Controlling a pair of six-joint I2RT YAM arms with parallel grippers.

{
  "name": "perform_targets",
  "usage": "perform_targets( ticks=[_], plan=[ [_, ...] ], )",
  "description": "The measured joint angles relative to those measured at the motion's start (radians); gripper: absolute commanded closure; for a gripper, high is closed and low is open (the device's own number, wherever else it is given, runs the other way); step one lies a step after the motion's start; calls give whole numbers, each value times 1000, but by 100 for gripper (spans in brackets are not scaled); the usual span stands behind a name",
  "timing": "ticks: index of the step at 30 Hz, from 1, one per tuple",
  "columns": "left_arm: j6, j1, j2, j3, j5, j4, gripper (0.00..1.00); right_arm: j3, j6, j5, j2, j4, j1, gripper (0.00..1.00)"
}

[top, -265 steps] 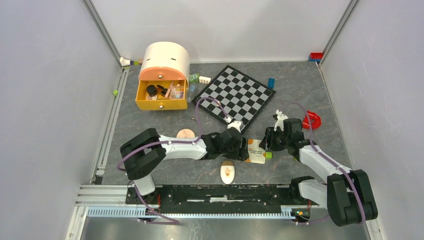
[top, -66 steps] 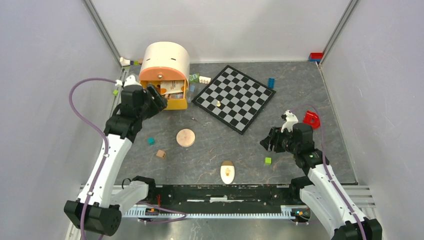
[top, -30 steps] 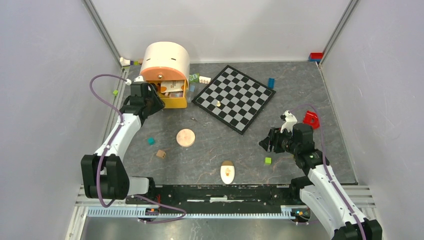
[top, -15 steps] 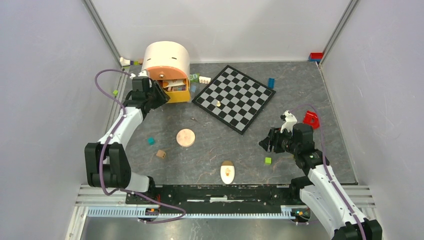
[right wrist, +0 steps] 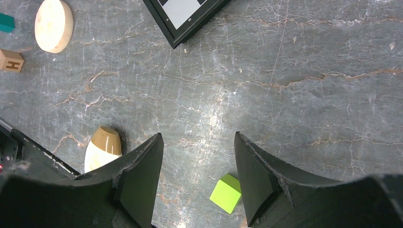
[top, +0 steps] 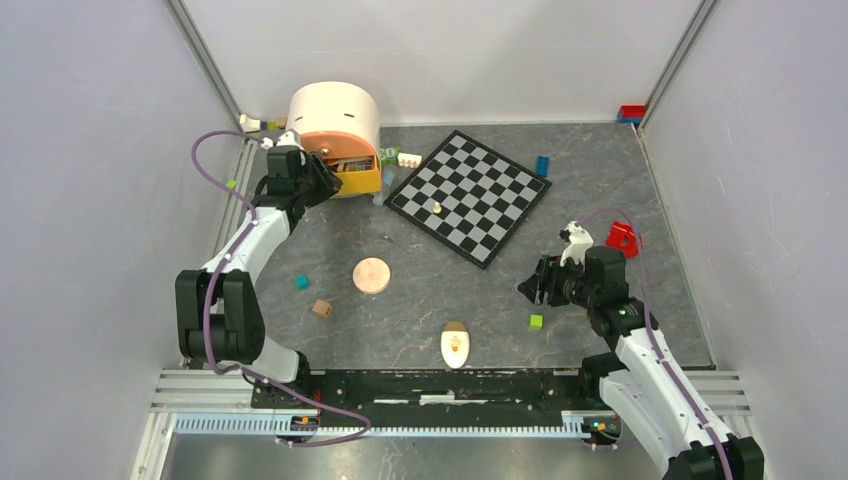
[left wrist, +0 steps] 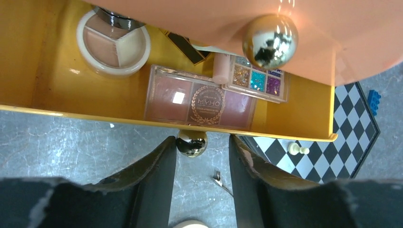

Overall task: Organize the makeup
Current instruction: Close the drawer in the storage box.

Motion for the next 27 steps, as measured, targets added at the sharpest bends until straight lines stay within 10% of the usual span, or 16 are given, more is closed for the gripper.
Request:
perform_targets(
  ticks=[27],
  plan=[
    [-1, 0, 97, -14, -6, 346, 64, -9, -17, 7, 21, 0, 0, 36]
  ],
)
